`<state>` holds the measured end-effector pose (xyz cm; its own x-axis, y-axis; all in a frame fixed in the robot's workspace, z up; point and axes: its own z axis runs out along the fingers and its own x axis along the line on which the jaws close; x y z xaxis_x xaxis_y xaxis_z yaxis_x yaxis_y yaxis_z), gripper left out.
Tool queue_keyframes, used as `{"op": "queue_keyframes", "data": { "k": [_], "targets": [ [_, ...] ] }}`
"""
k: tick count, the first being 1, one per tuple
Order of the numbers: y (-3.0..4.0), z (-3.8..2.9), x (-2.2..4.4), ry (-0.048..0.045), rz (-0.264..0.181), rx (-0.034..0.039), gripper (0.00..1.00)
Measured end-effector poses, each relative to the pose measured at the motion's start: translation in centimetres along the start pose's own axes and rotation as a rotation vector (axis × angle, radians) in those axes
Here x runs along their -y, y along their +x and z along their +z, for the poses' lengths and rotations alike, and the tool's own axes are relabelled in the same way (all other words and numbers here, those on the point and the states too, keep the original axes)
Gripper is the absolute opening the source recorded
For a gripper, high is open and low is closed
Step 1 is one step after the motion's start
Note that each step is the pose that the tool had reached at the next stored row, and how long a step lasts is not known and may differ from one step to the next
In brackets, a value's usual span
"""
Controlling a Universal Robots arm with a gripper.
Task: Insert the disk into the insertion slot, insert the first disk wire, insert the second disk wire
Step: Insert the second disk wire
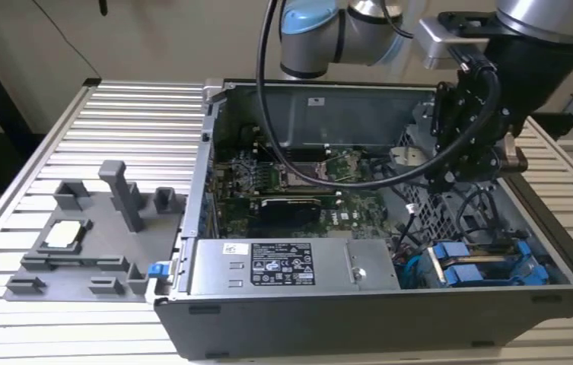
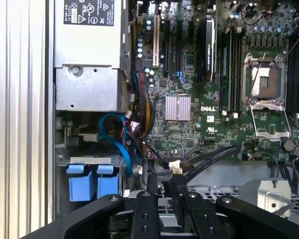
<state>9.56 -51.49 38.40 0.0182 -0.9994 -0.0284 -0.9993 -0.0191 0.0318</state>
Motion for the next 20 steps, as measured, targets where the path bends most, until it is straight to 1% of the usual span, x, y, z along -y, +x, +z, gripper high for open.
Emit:
{"op": "queue_keyframes", "data": {
  "k": [3, 7, 8, 9, 13, 14, 15, 16, 17, 18, 20],
  "targets": [
    [-0.59, 0.18, -0.17, 0.0172, -0.003, -0.0171, 0.27],
    [-1.18, 0.34, -0.52, 0.0346, -0.005, -0.0583, 0.27],
    [-1.37, 0.39, -0.62, 0.0399, -0.005, -0.0663, 0.27],
    [-1.57, 0.46, -0.77, 0.047, -0.005, -0.0703, 0.27],
    [-2.22, 0.73, -1.64, 0.0862, -0.005, -0.0764, 0.27],
    [-2.29, 0.77, -1.85, 0.0966, -0.005, -0.0809, 0.27],
    [-2.34, 0.81, -2.05, 0.105, -0.005, -0.088, 0.27],
    [-2.39, 0.83, -2.21, 0.1105, -0.005, -0.0977, 0.27],
    [-2.46, 0.86, -2.36, 0.1156, -0.005, -0.1095, 0.27],
    [-2.58, 0.9, -2.47, 0.1211, -0.006, -0.1188, 0.27],
    [-2.87, 1.01, -2.59, 0.1326, -0.007, -0.1324, 0.27]
  ]
}}
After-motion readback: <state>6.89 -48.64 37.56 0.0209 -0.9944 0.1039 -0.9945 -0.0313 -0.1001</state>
